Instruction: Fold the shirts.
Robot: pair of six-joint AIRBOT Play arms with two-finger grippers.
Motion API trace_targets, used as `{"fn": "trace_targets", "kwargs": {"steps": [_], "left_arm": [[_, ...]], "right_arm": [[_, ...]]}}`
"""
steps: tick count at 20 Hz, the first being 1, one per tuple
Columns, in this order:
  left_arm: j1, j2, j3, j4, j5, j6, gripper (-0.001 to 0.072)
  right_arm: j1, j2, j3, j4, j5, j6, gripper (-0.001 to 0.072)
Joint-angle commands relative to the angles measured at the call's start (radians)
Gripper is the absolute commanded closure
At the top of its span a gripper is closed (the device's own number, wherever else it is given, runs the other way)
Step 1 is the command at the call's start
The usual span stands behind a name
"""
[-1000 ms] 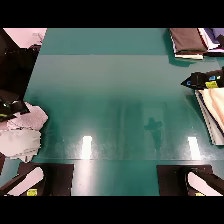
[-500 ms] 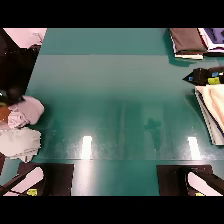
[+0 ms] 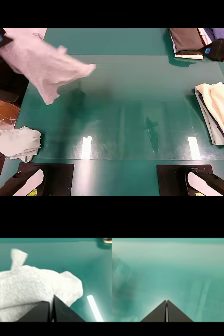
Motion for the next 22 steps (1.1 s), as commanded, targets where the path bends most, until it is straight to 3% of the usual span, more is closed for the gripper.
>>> {"fn": "trace_targets", "kwargs": {"steps": [1, 6, 10, 11, 13, 17, 22], "left_arm": [[-0.254, -0.019, 0.065, 0.055, 0.013, -0.037, 0.0687], [-0.527, -0.201, 0.065, 0.088, 0.005, -0.04, 0.0686], [-0.652, -0.404, 0.064, 0.088, -0.051, -0.011, 0.0683], [-0.671, -0.452, 0.065, 0.088, -0.085, -0.011, 0.0641], [-0.697, -0.528, 0.064, 0.083, -0.138, -0.017, 0.0095], [-0.678, -0.565, 0.068, 0.119, -0.057, 0.031, 0.0089], [-0.447, -0.568, -0.024, 0.209, 0.047, 0.028, 0.0088]], "right_arm": [[0.0, 0.0, 0.051, 0.0, -0.018, 0.0, 0.0698], [0.0, 0.001, 0.061, 0.0, 0.003, 0.0, 0.0699], [0.0, 0.001, 0.061, -0.001, 0.041, 0.0, 0.0699], [0.0, 0.001, 0.061, -0.001, 0.05, 0.0, 0.0698], [0.0, 0.001, 0.061, -0.001, 0.055, 0.0, 0.0698], [0.0, 0.001, 0.061, -0.001, 0.056, 0.0, 0.0698], [0.0, 0.0, 0.06, -0.001, 0.056, 0.0, 0.0699]]}}
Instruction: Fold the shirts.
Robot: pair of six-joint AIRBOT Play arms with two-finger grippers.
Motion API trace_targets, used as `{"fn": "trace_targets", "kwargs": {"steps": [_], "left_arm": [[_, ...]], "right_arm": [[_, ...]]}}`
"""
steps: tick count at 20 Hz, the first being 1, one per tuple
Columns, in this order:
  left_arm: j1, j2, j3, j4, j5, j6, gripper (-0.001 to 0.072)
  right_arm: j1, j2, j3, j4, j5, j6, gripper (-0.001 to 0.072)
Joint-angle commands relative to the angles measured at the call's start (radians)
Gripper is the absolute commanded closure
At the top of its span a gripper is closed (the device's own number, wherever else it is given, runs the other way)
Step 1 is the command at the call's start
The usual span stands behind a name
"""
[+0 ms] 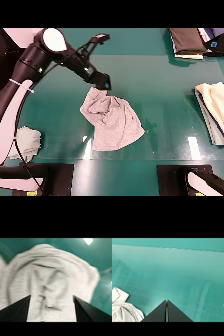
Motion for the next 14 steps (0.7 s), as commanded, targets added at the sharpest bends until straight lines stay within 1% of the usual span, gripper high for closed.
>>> {"fn": "trace_targets", "kwargs": {"steps": [1, 4, 7, 10, 12, 14], "left_arm": [[0.154, -0.014, -0.105, 0.039, 0.107, 0.008, 0.0088], [0.241, -0.074, -0.213, 0.034, 0.185, 0.011, 0.0088], [0.245, -0.174, -0.229, 0.013, 0.221, 0.055, 0.0088], [0.245, -0.219, -0.227, -0.056, 0.314, 0.07, 0.0088], [0.244, -0.233, -0.227, -0.079, 0.33, 0.074, 0.0089], [0.234, -0.25, -0.227, -0.111, 0.313, 0.106, 0.0089]], "right_arm": [[0.0, 0.0, 0.0, 0.0, 0.002, 0.0, 0.0698], [0.0, 0.0, 0.0, 0.0, 0.002, 0.0, 0.0698], [0.002, 0.0, 0.0, 0.0, 0.002, 0.0, 0.0699], [0.004, -0.002, 0.0, 0.001, 0.003, 0.0, 0.0698], [0.004, -0.003, 0.0, 0.0, 0.006, 0.0, 0.0698], [0.004, -0.009, 0.0, 0.0, 0.007, 0.0, 0.0698]]}}
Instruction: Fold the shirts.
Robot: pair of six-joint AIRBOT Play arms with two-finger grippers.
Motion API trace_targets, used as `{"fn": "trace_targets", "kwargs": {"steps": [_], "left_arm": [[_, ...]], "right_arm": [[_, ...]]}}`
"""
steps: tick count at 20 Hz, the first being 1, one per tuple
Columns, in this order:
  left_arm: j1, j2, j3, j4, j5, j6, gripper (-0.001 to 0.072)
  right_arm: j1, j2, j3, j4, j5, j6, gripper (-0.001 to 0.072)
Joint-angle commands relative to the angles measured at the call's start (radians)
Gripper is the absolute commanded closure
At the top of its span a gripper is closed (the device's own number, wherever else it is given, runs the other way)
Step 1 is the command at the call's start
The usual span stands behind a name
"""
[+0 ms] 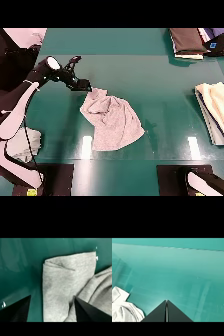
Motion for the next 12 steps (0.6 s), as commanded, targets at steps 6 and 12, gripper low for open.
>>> {"fn": "trace_targets", "kwargs": {"steps": [6, 12], "left_arm": [[-0.04, -0.04, -0.003, -0.056, 0.051, 0.05, 0.0599], [0.002, 0.056, 0.066, -0.001, 0.015, 0.03, 0.0687]], "right_arm": [[0.001, -0.049, 0.0, 0.001, 0.084, 0.006, 0.0699], [0.001, -0.043, -0.166, 0.002, 0.213, 0.006, 0.0698]]}}
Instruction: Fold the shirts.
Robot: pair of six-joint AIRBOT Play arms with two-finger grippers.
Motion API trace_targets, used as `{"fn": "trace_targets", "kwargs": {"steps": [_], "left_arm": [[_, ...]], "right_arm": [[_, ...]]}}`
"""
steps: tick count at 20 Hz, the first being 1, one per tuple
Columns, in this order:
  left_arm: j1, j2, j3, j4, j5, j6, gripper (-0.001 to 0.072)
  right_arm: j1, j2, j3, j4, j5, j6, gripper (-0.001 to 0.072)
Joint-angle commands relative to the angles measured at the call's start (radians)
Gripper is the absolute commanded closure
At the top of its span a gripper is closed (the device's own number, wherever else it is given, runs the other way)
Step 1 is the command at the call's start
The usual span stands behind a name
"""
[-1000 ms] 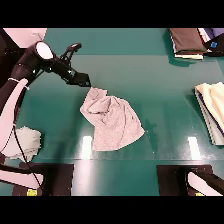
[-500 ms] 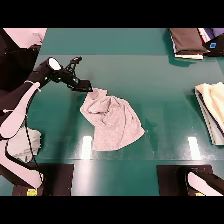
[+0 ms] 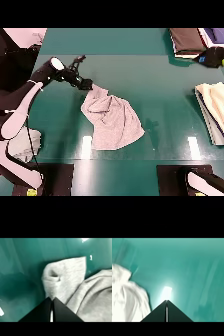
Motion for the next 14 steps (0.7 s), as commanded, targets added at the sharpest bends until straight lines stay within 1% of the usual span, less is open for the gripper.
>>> {"fn": "trace_targets", "kwargs": {"steps": [1, 2, 3, 4, 5, 8, 11, 14], "left_arm": [[0.033, 0.083, 0.051, 0.038, -0.015, -0.005, 0.0686], [0.042, 0.116, 0.063, 0.039, -0.015, -0.003, 0.0686], [0.043, 0.144, 0.066, 0.045, -0.007, 0.008, 0.0685], [0.042, 0.168, 0.066, 0.05, -0.003, 0.016, 0.0685], [0.042, 0.183, 0.066, 0.05, -0.005, 0.016, 0.0685], [0.042, 0.19, 0.067, 0.051, -0.041, 0.011, 0.0685], [0.042, 0.19, 0.067, 0.055, -0.068, 0.011, 0.0685], [0.042, 0.19, 0.067, 0.055, -0.068, 0.011, 0.0685]], "right_arm": [[0.004, 0.016, -0.177, 0.003, 0.077, 0.001, 0.0689], [0.014, 0.021, -0.272, 0.003, 0.07, 0.001, 0.0505], [0.033, 0.019, -0.362, 0.023, 0.049, 0.001, 0.0217], [0.053, 0.008, -0.449, 0.06, 0.01, 0.0, 0.0148], [0.085, -0.017, -0.533, 0.109, -0.043, -0.013, 0.0149], [0.206, -0.134, -0.679, 0.268, -0.204, -0.137, 0.0156], [0.303, -0.253, -0.701, 0.344, -0.314, -0.173, 0.0156], [0.37, -0.342, -0.659, 0.391, -0.341, -0.206, 0.0159]]}}
